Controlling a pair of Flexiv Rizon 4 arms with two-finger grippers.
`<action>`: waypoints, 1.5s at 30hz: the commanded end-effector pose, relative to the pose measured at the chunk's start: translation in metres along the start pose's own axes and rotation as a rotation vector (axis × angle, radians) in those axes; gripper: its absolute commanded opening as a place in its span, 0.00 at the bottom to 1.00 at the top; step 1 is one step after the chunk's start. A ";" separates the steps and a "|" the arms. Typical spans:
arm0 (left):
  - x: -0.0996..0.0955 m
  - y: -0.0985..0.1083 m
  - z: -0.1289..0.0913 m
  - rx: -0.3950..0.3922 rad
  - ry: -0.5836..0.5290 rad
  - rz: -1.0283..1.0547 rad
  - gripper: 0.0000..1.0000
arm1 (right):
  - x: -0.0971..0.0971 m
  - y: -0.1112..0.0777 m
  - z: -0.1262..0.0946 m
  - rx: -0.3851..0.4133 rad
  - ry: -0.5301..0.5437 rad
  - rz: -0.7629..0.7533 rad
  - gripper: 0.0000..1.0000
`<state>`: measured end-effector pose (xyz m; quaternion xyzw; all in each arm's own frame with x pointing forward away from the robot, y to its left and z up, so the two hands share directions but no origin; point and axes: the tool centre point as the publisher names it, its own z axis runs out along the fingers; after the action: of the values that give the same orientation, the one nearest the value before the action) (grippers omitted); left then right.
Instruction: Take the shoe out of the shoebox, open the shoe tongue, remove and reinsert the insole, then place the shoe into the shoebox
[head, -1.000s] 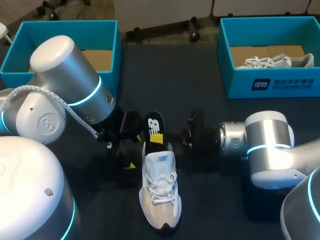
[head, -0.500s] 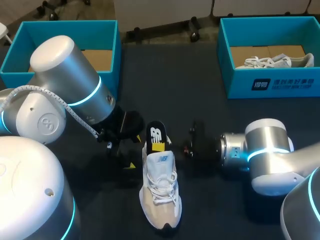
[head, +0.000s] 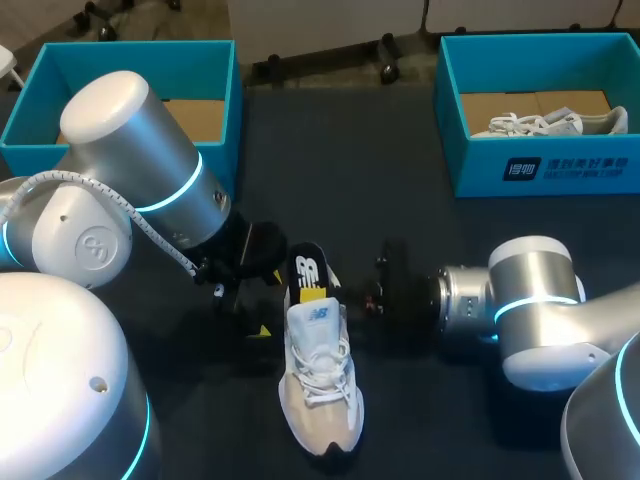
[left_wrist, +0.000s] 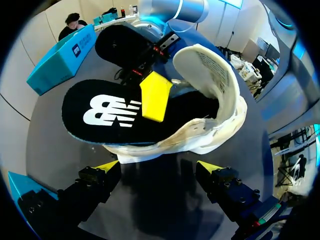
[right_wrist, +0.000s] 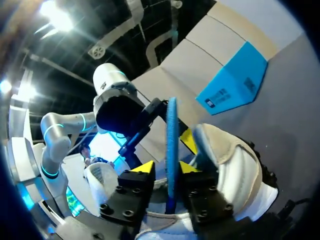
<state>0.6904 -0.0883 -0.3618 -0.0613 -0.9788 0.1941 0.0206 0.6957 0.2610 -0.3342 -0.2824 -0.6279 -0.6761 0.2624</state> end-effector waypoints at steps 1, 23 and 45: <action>0.000 0.000 0.001 0.001 0.001 0.002 1.00 | 0.005 0.011 0.002 0.013 -0.011 -0.015 0.44; 0.000 0.000 0.001 0.001 0.001 0.002 1.00 | -0.015 0.000 -0.002 0.022 -0.032 0.079 0.00; 0.000 0.000 0.001 0.001 0.001 0.002 1.00 | 0.003 0.008 0.001 0.028 -0.033 0.011 0.48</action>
<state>0.6904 -0.0883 -0.3618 -0.0613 -0.9788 0.1941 0.0206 0.6977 0.2629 -0.3302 -0.2914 -0.6367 -0.6643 0.2616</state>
